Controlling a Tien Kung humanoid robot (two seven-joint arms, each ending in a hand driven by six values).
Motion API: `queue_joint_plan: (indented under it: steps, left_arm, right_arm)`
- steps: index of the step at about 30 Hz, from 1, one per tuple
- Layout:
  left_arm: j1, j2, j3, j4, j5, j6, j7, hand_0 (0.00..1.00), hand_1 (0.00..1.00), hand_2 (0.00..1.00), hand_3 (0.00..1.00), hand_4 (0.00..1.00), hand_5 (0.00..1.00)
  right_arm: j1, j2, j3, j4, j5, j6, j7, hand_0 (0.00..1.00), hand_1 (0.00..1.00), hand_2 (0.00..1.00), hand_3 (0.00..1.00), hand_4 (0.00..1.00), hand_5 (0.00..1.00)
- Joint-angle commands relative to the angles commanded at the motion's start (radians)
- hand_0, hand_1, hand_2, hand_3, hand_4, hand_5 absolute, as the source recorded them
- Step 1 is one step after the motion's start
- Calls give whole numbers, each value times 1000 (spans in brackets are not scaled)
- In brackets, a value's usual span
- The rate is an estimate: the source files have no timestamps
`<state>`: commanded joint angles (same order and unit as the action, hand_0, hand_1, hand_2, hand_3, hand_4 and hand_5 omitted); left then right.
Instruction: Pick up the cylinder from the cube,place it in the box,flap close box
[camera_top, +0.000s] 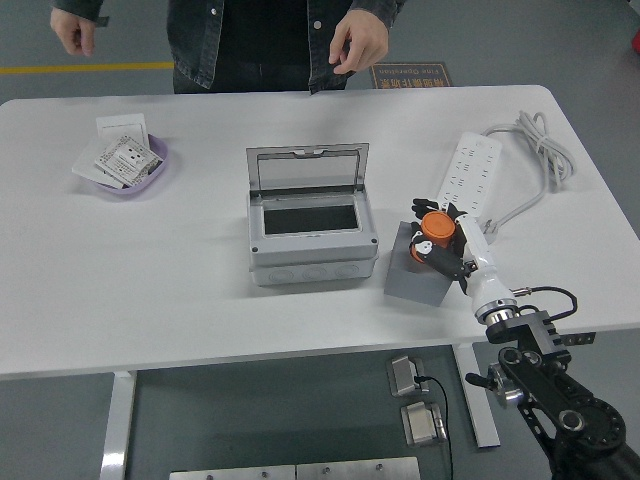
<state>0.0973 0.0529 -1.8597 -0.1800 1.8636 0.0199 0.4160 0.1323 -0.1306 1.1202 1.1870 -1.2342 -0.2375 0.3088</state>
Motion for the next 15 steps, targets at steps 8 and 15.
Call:
queue_joint_plan:
  steps: [8,15]
  left_arm:
    - [-2,1,15,0,-17,3,-7,650,701,678,731,800,570]
    - [-4,0,23,0,-25,5,-8,651,702,677,732,800,571]
  right_arm:
    - [5,-4,1,20,-15,-7,-7,754,634,555,430,21,2]
    - [16,-13,9,48,-43,-14,-16,748,629,550,408,93,2]
